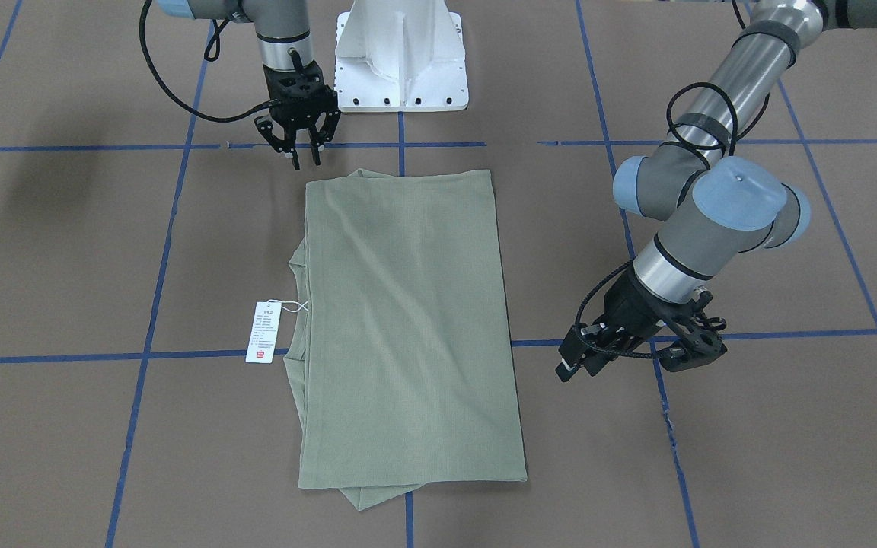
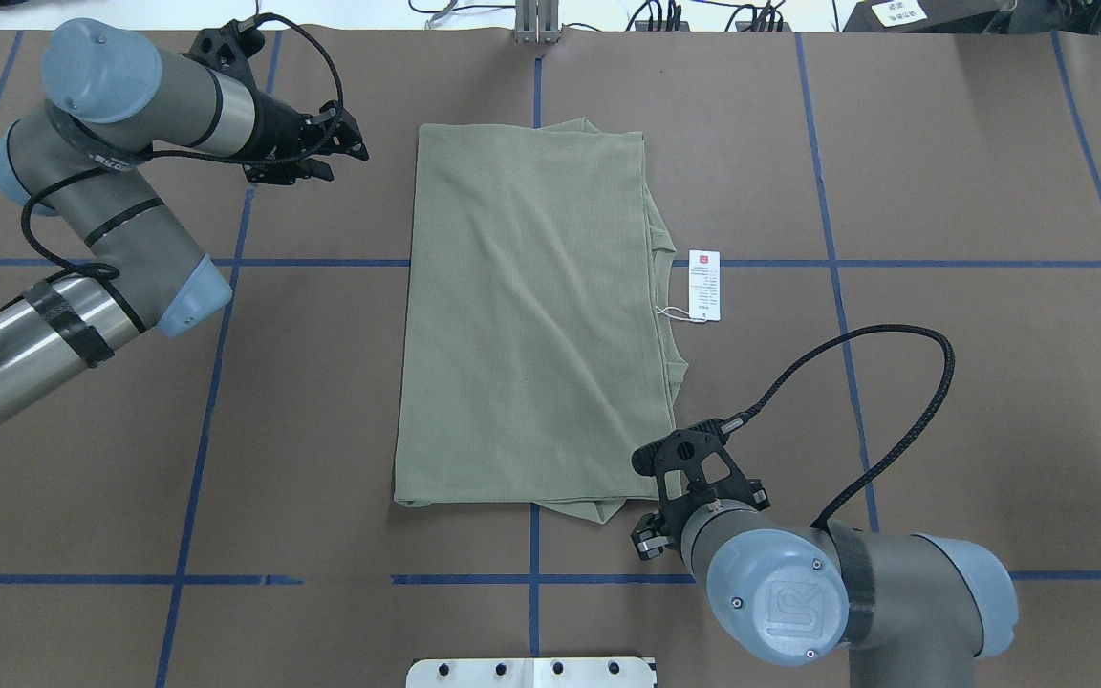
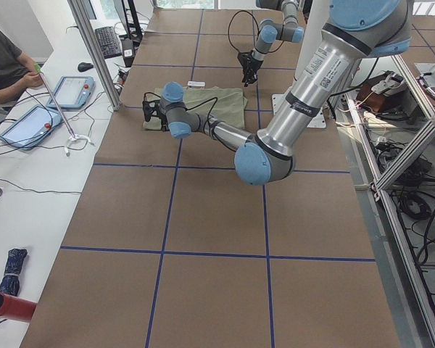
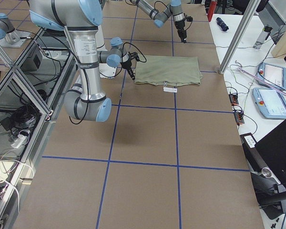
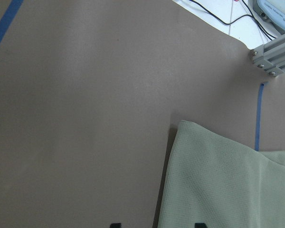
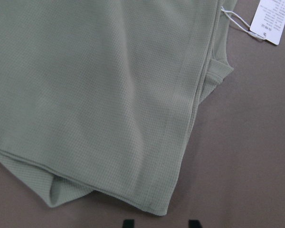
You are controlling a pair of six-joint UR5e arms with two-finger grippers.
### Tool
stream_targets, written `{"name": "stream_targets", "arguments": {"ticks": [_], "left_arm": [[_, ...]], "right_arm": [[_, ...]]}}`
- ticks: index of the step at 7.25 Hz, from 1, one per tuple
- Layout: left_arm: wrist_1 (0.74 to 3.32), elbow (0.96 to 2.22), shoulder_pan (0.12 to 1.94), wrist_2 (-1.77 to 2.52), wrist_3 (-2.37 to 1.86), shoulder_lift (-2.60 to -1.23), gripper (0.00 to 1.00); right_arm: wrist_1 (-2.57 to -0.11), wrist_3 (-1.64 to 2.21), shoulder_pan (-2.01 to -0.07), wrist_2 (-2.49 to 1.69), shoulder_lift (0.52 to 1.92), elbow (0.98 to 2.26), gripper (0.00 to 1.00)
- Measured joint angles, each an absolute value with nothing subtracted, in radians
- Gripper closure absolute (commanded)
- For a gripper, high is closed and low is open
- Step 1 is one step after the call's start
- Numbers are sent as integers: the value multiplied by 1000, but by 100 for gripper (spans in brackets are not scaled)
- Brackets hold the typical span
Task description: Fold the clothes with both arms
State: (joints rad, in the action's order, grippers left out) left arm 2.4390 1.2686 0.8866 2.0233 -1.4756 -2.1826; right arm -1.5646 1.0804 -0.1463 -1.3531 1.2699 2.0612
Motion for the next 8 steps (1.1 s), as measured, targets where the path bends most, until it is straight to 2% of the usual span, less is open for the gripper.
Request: {"name": "stream_targets", "arguments": {"ticks": [2,4,8], "left_arm": [[2439,1269,887,2024,-1476,-2183,40],[2439,1271,887,2025,-1476,-2183,40],[2439,1282,888,2026,-1474,-2182,40]], "right_arm": [[-1560,1205,-142,-1362,1259,2091,0],[-1551,1535,-139,-1362,1240,2088,0],[-1527,2113,-148,-1357,1177,1996,1]]}}
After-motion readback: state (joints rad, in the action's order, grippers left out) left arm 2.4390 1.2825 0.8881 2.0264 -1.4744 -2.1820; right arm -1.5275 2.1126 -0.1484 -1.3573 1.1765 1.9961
